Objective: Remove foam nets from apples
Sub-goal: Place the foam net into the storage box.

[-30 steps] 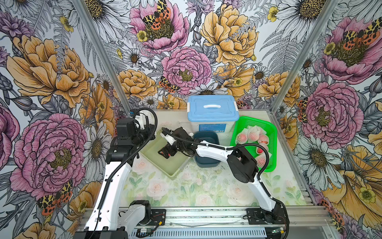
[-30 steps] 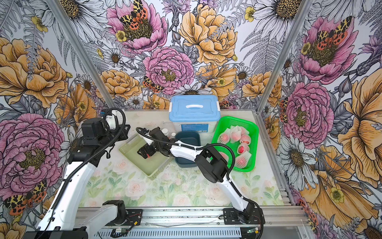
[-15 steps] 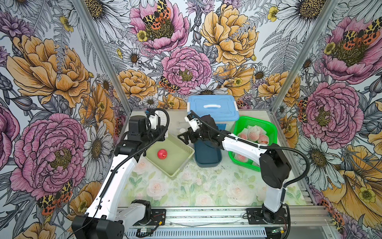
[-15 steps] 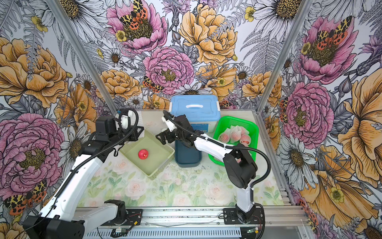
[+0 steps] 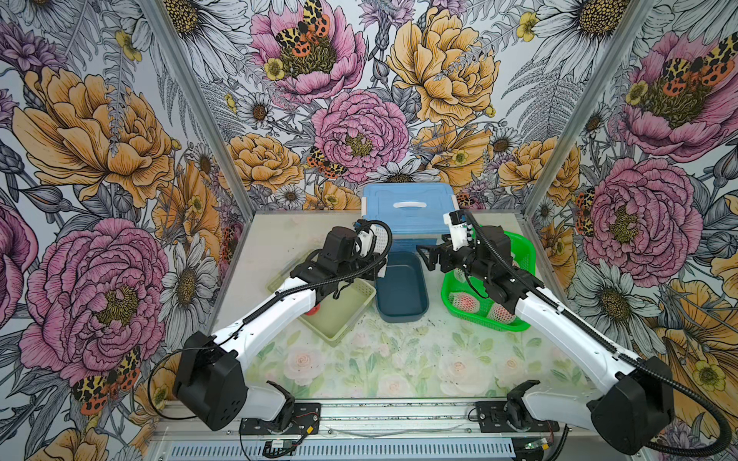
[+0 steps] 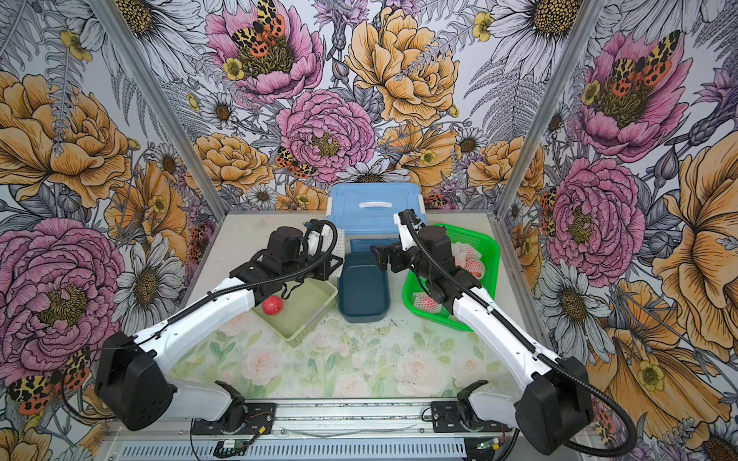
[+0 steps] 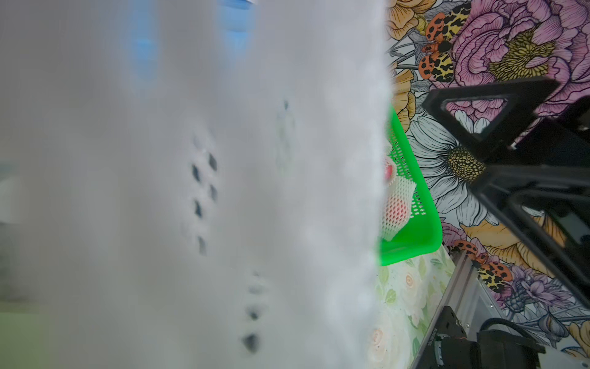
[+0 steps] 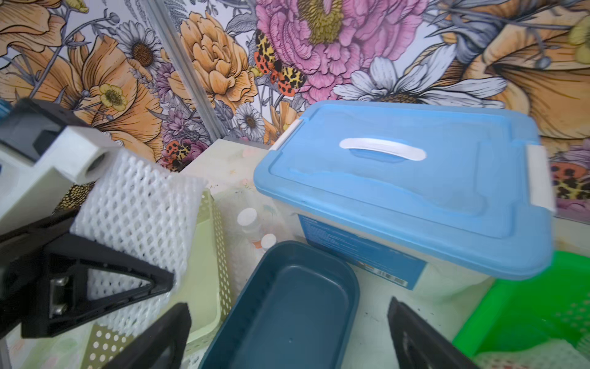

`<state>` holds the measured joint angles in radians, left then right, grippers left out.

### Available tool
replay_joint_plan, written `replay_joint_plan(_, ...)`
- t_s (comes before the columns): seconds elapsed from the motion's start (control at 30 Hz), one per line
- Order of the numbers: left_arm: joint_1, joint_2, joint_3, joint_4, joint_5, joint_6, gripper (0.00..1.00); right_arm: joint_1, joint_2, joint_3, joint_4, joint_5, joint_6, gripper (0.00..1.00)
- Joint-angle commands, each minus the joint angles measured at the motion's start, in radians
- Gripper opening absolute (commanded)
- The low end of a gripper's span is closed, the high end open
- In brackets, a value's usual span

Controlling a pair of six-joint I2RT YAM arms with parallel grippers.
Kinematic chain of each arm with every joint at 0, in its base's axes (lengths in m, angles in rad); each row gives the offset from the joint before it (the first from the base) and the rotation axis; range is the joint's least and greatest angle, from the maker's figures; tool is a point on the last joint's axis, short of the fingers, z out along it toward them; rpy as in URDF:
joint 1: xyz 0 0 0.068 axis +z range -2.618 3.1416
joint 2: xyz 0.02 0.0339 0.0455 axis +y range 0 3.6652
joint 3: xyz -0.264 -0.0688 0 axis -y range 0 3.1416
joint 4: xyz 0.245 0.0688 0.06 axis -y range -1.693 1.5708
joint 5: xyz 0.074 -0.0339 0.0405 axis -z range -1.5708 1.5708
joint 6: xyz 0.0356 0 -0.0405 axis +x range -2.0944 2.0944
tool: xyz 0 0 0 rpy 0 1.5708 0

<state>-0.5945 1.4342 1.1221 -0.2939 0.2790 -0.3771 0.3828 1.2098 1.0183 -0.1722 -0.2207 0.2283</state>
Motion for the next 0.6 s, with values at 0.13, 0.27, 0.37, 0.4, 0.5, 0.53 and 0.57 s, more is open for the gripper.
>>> replay_joint_plan(0.13,-0.12,0.24,0.1,0.093,-0.052,-0.204,0.0,-0.17,-0.072,-0.015,-0.254,-0.086,0.014,1.0)
replay_joint_plan(0.27,-0.141,0.339,0.169,0.049,-0.06,-0.271,0.0,-0.245,-0.083,-0.021,-0.332,-0.077,0.016,1.0)
replay_joint_plan(0.37,-0.142,0.377,0.189,0.027,-0.063,-0.299,0.0,-0.276,-0.094,-0.022,-0.348,-0.06,0.03,1.0)
replay_joint_plan(0.4,-0.145,0.377,0.185,0.022,-0.077,-0.304,0.0,-0.283,-0.098,-0.023,-0.351,-0.066,0.029,1.0)
replay_joint_plan(0.5,-0.143,0.425,0.203,-0.024,-0.115,-0.309,0.07,-0.293,-0.097,-0.03,-0.359,-0.075,0.026,1.0)
replay_joint_plan(0.53,-0.144,0.442,0.218,-0.046,-0.123,-0.306,0.07,-0.295,-0.095,-0.031,-0.361,-0.068,0.029,1.0)
replay_joint_plan(0.57,-0.146,0.459,0.229,-0.059,-0.116,-0.303,0.07,-0.298,-0.092,-0.032,-0.365,-0.059,0.033,1.0)
